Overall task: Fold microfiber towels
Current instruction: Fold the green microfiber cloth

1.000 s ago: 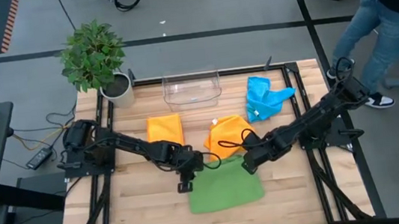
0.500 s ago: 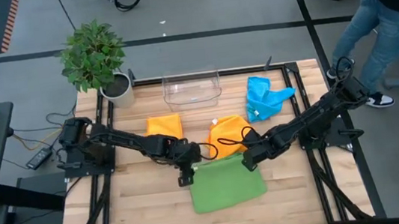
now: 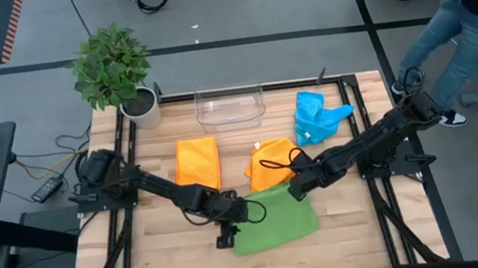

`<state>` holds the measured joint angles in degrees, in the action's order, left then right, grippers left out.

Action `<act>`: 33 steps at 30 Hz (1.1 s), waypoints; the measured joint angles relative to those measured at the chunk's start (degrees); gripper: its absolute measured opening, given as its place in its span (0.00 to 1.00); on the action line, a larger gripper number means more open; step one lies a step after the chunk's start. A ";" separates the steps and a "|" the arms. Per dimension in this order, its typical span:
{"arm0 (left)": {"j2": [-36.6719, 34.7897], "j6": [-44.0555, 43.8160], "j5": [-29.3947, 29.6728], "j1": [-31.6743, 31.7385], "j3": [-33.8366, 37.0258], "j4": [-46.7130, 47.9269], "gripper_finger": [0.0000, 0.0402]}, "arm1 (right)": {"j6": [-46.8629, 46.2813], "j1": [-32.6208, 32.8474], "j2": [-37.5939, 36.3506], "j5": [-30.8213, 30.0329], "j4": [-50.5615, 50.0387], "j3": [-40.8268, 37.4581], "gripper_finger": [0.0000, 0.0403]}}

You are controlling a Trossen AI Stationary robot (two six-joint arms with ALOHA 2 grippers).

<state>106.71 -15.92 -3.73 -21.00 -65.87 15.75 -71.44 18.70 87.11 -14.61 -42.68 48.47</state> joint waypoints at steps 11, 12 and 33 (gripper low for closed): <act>0.23 0.06 -0.37 0.11 -0.02 -2.28 0.29 | -8.13 9.40 -7.32 -3.42 4.46 3.78 0.49; 0.23 0.08 -0.37 0.31 -0.02 -2.72 0.29 | -10.48 12.56 -6.94 -4.88 7.37 3.40 0.48; 7.64 -3.62 -2.56 -1.24 -0.22 -10.85 0.10 | -21.40 24.64 14.35 2.15 21.45 2.51 0.01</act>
<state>114.35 -19.54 -6.29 -22.24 -66.08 4.90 -92.84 43.34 101.46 -12.46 -21.23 50.98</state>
